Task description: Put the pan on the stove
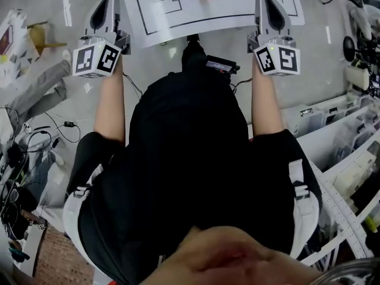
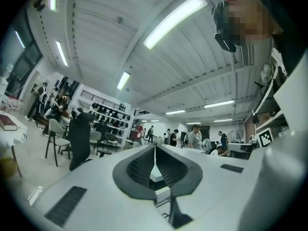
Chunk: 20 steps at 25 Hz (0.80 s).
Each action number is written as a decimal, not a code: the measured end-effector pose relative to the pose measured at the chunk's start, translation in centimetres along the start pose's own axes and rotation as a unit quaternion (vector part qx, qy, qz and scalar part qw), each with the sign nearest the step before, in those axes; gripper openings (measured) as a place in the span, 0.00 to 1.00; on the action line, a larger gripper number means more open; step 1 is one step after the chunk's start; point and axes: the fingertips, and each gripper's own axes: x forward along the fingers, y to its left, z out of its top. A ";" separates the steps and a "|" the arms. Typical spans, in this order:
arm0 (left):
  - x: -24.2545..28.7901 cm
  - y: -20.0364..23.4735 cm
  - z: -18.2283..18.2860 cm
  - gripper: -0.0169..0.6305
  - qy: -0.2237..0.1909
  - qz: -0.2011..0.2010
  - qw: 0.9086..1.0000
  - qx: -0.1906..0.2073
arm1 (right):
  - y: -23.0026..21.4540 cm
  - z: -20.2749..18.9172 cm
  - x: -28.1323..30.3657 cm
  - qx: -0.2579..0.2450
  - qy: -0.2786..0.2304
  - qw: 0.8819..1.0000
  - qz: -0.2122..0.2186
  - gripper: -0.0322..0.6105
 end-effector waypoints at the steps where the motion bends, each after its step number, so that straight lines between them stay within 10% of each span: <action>1: -1.3 0.1 0.3 0.07 -0.005 0.006 1.000 0.002 | 0.7 0.7 -1.3 -0.014 -0.003 1.000 -0.008 0.12; 20: -13.8 -13.3 -3.9 0.07 0.033 -0.037 0.998 0.036 | 2.2 -1.8 -19.1 -0.029 0.032 0.998 -0.051 0.12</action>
